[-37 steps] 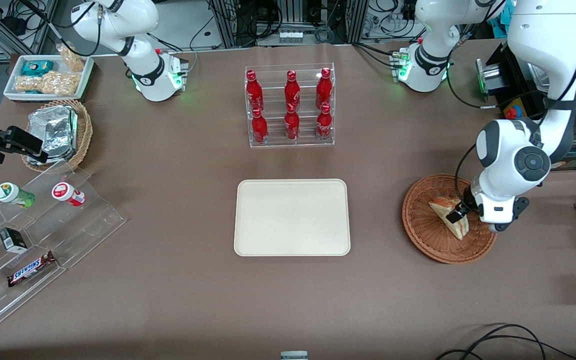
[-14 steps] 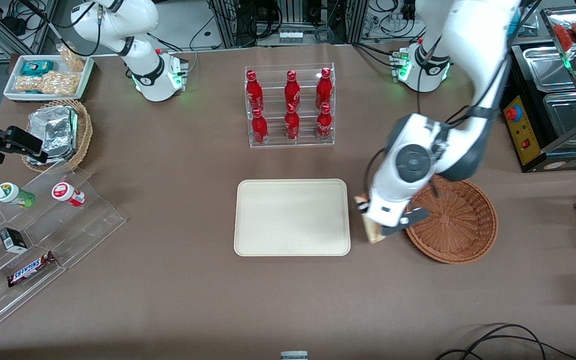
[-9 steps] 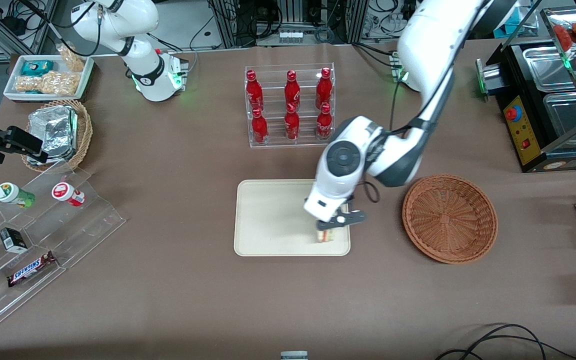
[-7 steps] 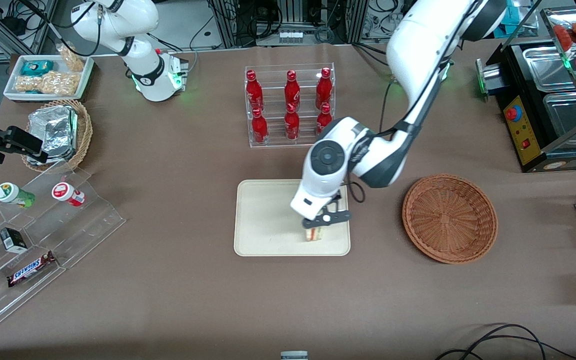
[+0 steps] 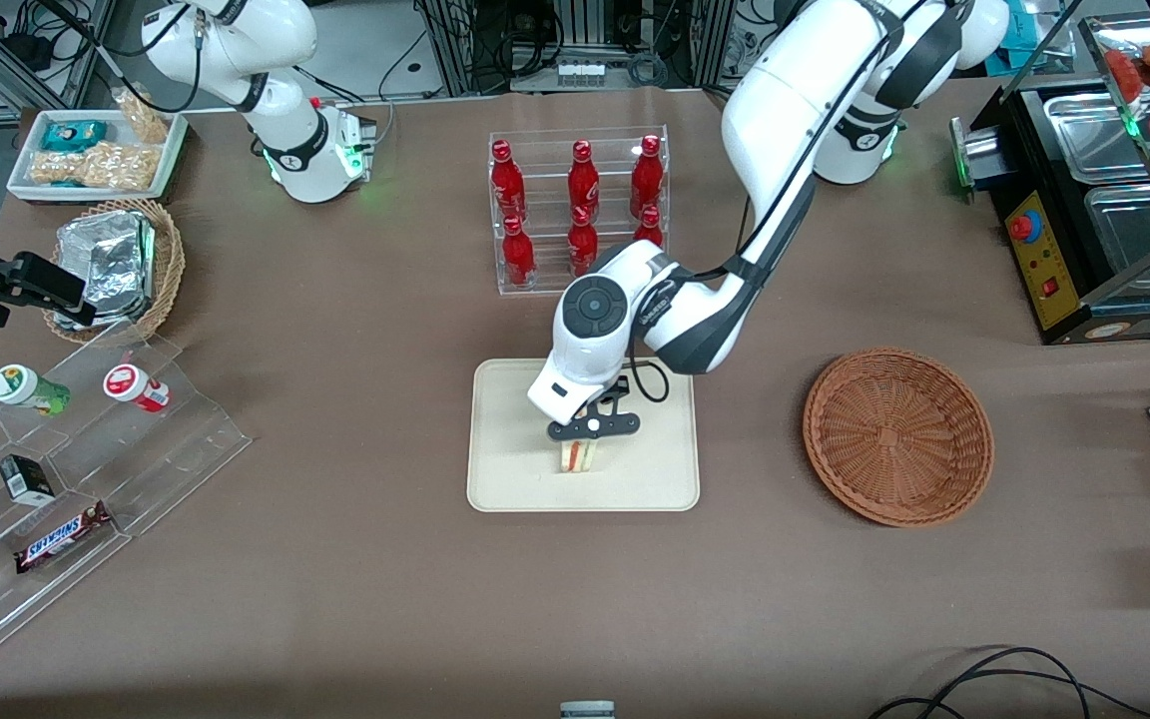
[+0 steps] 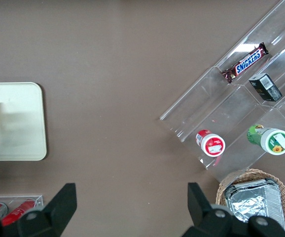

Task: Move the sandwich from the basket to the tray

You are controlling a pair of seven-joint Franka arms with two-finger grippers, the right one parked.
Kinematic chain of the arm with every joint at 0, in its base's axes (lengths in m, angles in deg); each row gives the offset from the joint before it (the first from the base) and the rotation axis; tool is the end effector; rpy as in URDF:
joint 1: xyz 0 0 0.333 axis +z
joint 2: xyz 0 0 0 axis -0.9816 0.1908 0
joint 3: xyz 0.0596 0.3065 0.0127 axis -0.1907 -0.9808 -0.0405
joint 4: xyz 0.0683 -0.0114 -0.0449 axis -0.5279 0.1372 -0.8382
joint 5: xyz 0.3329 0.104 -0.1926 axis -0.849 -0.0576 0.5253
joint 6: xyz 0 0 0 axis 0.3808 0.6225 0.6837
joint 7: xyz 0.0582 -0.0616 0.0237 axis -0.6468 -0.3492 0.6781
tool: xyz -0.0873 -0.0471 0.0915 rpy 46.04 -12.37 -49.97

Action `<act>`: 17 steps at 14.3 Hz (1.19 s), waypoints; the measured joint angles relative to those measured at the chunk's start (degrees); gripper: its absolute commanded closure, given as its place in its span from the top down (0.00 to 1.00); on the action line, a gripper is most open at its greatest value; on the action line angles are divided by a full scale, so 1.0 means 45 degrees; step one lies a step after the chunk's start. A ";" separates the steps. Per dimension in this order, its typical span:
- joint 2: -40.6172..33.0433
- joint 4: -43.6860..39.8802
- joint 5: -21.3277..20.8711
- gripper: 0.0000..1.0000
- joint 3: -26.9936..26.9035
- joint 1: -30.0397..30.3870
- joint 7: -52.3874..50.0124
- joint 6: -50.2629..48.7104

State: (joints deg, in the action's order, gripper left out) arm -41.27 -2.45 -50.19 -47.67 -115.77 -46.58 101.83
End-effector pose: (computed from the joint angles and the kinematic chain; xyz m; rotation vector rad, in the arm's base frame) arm 0.5388 -0.5195 0.2212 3.0682 0.1608 -0.0351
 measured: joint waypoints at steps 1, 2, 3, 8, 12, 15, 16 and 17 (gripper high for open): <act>0.0104 -0.0028 -0.0003 0.55 -0.0001 -0.0064 -0.0034 0.0005; 0.0165 -0.0050 -0.0006 1.00 -0.0001 -0.0115 -0.0085 0.0012; 0.0175 -0.0065 -0.0009 1.00 -0.0001 -0.0141 -0.0225 0.0014; -0.0244 -0.0466 -0.0112 1.00 -0.0073 -0.0143 -0.0638 -0.0288; -0.2331 -0.0509 -0.0151 1.00 -0.0422 -0.0138 -0.0852 -0.2906; -0.3796 -0.0263 -0.0146 1.00 -0.1416 -0.0127 -0.0917 -0.4794; -0.4086 -0.0142 -0.0136 1.00 -0.1832 -0.0102 -0.0917 -0.5413; -0.4291 0.0024 -0.0133 1.00 -0.2171 -0.0029 -0.0917 -0.5828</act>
State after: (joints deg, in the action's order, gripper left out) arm -60.57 -2.34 -50.79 -57.44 -115.91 -50.70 75.61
